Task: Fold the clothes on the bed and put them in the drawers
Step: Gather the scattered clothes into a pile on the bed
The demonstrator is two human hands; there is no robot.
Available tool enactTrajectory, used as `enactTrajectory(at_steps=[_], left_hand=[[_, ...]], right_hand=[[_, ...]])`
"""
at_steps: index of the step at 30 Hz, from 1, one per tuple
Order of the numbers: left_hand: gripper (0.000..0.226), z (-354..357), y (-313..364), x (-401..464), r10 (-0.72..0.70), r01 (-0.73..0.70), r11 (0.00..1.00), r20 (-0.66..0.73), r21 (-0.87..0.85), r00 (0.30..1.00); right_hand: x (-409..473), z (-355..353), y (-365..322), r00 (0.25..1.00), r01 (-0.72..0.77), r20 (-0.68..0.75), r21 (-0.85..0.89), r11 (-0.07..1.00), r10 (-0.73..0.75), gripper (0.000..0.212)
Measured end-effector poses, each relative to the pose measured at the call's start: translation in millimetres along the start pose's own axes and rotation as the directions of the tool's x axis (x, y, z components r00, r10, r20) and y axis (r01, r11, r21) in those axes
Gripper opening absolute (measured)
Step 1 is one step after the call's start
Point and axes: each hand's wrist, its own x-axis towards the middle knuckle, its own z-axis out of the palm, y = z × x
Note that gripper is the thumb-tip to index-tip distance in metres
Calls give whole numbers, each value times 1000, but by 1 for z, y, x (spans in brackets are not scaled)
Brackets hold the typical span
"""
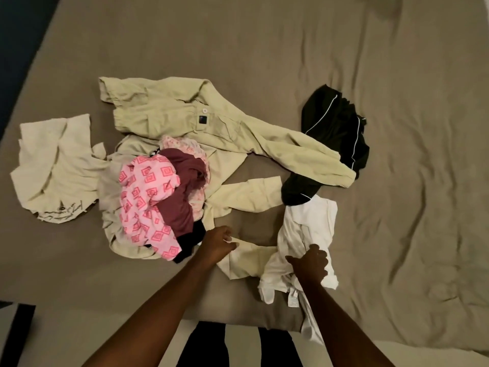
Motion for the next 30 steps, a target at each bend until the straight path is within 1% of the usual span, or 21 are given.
enactTrajectory(at_steps=[2, 3, 4, 7, 8, 9, 10, 12, 13, 15, 16, 17, 18, 19, 20, 22, 24, 25, 26, 28, 30], left_hand=[[45, 26, 0, 4, 3, -3, 1000, 16, 7, 1000], [43, 40, -2, 7, 3, -3, 1000, 28, 0, 1000], [41, 54, -3, 7, -8, 9, 1000, 38, -8, 999], [38, 85, -11, 7, -55, 58, 996, 50, -69, 997], [41, 94, -10, 6, -78, 83, 993, 53, -88, 995], [46, 100, -9, 5, -105, 111, 987, 54, -116, 993], [53, 104, -6, 4, -139, 146, 978, 57, -151, 989], [72, 115, 13, 1, -171, 183, 956, 71, -228, 983], [82, 122, 25, 1, -157, 177, 945, 96, -274, 983], [93, 137, 59, 2, -108, 148, 903, 119, -403, 987], [94, 143, 76, 6, -132, 159, 884, 91, -440, 987], [87, 147, 91, 10, -167, 174, 872, 55, -458, 984], [72, 147, 104, 13, -211, 201, 861, 31, -467, 977], [56, 144, 116, 18, -234, 208, 843, 9, -497, 972], [45, 141, 120, 23, -235, 192, 828, -14, -527, 972], [37, 126, 125, 31, -231, 138, 785, -79, -604, 970], [35, 109, 126, 40, -227, 83, 766, -147, -638, 963], [35, 100, 127, 42, -232, 70, 768, -175, -637, 957], [35, 92, 126, 47, -229, 55, 776, -199, -628, 953], [38, 78, 121, 55, -240, 46, 774, -225, -631, 944], [38, 64, 117, 62, -255, 34, 767, -257, -641, 932]], right_hand=[[15, 8, 17, 998, 11, -56, -37, 999, -13, 109], [23, 10, 24, 998, 13, -63, -13, 1000, -14, 115], [33, 14, 30, 999, 12, -48, 36, 999, -10, 116], [56, 16, 40, 999, 25, 33, 203, 979, -33, 107], [63, 12, 42, 997, 47, 46, 294, 955, -64, 105], [66, 6, 40, 993, 52, 71, 441, 896, -92, 100], [63, -2, 34, 984, 35, 119, 596, 802, -131, 91], [51, -24, 24, 937, 26, 224, 722, 691, -269, 62], [42, -32, 18, 902, 60, 260, 716, 696, -345, 53], [30, -44, 7, 811, 92, 341, 728, 680, -475, 51], [28, -46, 5, 760, 86, 393, 729, 679, -518, 50], [29, -52, 2, 710, 79, 432, 736, 672, -556, 47], [33, -58, 0, 699, 66, 452, 731, 679, -554, 40], [42, -67, -5, 715, 68, 444, 724, 687, -539, 36], [50, -76, -10, 752, 69, 417, 720, 690, -510, 33], [76, -88, -24, 852, 122, 283, 711, 693, -441, 31], [108, -97, -47, 905, 279, 87, 617, 736, -416, 33], [123, -100, -61, 900, 367, 5, 531, 763, -436, 35], [137, -101, -79, 874, 462, -68, 429, 776, -482, 41], [163, -102, -117, 766, 642, -204, 260, 721, -609, 62], [184, -101, -164, 663, 746, -266, 156, 648, -700, 82]])
